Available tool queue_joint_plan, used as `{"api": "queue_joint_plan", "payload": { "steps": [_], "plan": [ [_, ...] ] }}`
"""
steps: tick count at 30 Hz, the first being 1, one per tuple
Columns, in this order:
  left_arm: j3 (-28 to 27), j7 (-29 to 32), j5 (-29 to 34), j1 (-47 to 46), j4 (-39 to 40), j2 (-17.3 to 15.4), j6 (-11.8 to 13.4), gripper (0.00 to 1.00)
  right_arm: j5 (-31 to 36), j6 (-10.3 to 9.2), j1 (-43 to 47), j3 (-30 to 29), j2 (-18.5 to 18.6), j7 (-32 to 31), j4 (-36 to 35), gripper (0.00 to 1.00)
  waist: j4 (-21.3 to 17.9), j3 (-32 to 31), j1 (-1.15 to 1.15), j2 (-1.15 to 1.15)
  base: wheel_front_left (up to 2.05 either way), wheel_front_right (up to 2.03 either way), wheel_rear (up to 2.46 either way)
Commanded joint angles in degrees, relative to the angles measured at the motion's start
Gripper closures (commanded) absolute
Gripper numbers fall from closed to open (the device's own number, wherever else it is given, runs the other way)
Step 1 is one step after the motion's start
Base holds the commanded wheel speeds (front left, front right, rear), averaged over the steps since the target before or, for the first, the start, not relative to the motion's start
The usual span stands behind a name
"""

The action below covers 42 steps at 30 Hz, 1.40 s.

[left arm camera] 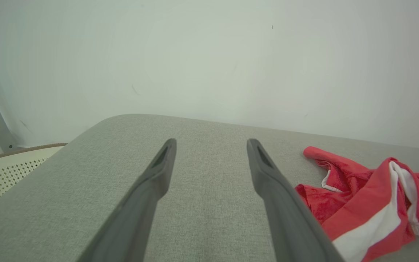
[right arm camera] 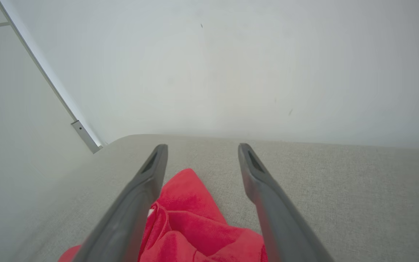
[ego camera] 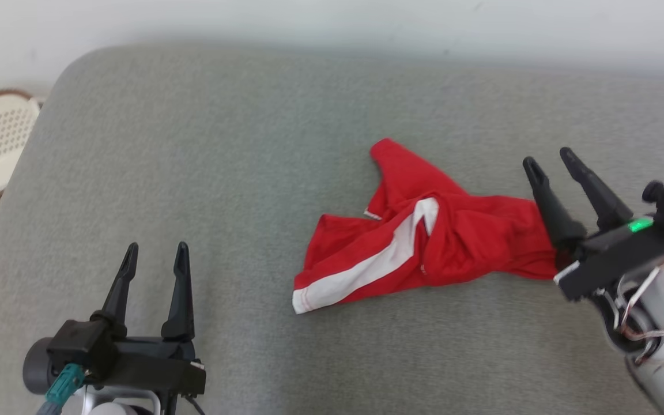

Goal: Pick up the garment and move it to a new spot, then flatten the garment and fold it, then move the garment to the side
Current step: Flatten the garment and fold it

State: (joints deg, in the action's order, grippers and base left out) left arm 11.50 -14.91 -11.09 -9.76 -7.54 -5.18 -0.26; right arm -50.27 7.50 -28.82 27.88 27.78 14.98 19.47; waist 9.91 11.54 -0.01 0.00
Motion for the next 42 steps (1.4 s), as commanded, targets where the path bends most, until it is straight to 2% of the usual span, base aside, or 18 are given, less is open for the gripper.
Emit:
{"api": "queue_joint_plan", "payload": {
  "steps": [1,6,12,14,20,26,30,32,34,42],
  "plan": [
    [-0.31,-0.31,0.58,0.85,0.09,-0.78,-0.10,0.00,3.68,-0.03,3.60,-3.17,-1.96,0.22,-1.47,0.00,-3.32,-3.21,0.01,0.00,0.00,0.00,0.00],
    [-0.89,-0.31,0.24,1.95,-0.52,-1.67,-0.33,0.00,17.23,-0.03,13.34,-12.52,-8.19,0.21,-7.25,0.00,-5.86,-5.74,0.01,0.00,0.00,0.00,0.00],
    [-1.06,0.19,0.86,4.35,-1.58,-3.29,0.25,0.00,28.67,-0.03,23.77,-19.52,-16.02,-0.40,-13.05,0.00,-8.61,-8.60,0.01,0.00,0.00,0.00,0.00],
    [-1.18,0.56,0.70,5.54,-1.66,-3.53,0.68,0.00,31.22,-0.03,26.60,-21.81,-18.39,-1.11,-14.74,0.00,-9.32,-9.52,0.01,0.00,0.00,0.00,0.00],
    [-1.38,1.26,0.58,8.29,-0.96,-4.53,1.22,0.00,34.95,-0.03,31.55,-25.85,-22.22,-3.27,-18.68,0.00,-10.61,-10.98,0.01,0.00,0.00,0.00,0.00],
    [-0.92,2.36,0.36,9.58,0.26,-5.11,1.60,0.00,36.86,-0.03,34.38,-27.76,-23.64,-5.35,-22.23,0.00,-11.01,-11.41,0.01,0.00,0.00,0.00,0.00],
    [-0.53,2.87,0.55,9.20,0.69,-5.19,1.71,0.00,37.43,-0.03,35.19,-28.03,-23.94,-7.01,-23.39,0.00,-10.52,-11.27,0.01,0.00,0.00,0.00,0.00],
    [-0.34,3.03,0.56,8.63,0.88,-4.98,1.78,0.00,38.20,-0.03,34.72,-26.93,-22.92,-8.06,-23.71,0.00,-9.89,-10.90,0.01,0.00,0.00,0.00,0.00],
    [0.04,2.98,0.33,7.81,1.14,-4.64,1.66,0.00,39.40,-0.03,33.34,-24.72,-20.50,-9.47,-23.23,0.00,-8.87,-10.08,0.01,0.00,0.00,0.00,0.00],
    [2.45,2.11,0.16,4.08,0.34,-2.38,0.93,0.00,40.83,-0.04,24.00,-8.49,-7.49,-14.19,-16.89,0.00,-2.15,-5.08,0.01,0.00,0.00,0.00,0.00]
  ]
}}
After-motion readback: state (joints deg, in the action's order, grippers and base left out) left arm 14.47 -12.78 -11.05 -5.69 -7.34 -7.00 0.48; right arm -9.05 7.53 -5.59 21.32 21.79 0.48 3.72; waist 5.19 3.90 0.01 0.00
